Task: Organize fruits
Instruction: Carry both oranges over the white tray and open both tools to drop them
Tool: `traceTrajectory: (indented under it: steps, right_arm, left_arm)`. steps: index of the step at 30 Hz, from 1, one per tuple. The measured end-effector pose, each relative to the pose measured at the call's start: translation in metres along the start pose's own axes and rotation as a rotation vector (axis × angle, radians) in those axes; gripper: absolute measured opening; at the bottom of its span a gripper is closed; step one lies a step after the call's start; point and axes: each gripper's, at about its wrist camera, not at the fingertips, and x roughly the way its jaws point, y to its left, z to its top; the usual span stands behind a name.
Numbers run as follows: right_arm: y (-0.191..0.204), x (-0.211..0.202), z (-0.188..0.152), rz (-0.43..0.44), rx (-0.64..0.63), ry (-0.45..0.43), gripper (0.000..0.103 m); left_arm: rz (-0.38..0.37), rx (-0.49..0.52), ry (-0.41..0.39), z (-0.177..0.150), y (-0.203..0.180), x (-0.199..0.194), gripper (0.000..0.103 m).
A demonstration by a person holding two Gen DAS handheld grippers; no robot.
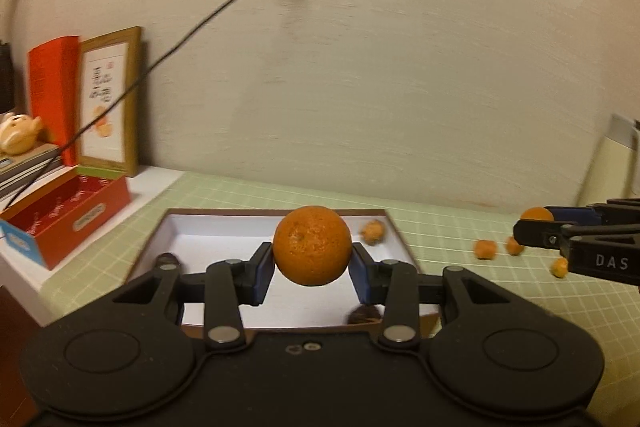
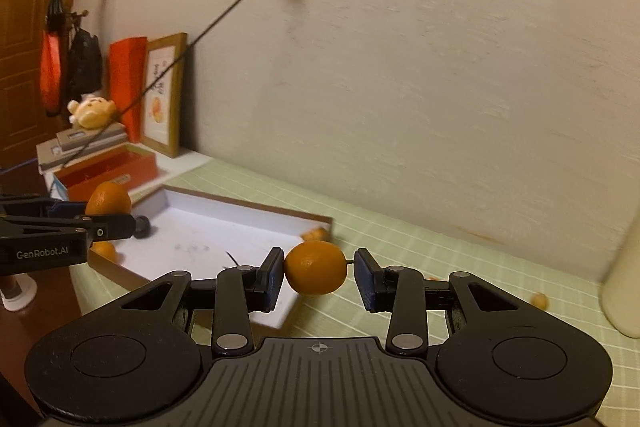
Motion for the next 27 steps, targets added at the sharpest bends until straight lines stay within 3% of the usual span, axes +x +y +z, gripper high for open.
traceTrajectory:
  steps: [9,27]
  right_arm:
    - [0.032,0.033,0.015,0.052,-0.026,-0.009,0.039]
    - [0.043,0.104,0.02,0.068,-0.018,0.044,0.039]
  left_arm:
    - [0.079,-0.014,0.003,0.006,0.032,0.008,0.03]
    - [0.163,-0.039,0.055,0.008,0.082,0.053,0.03]
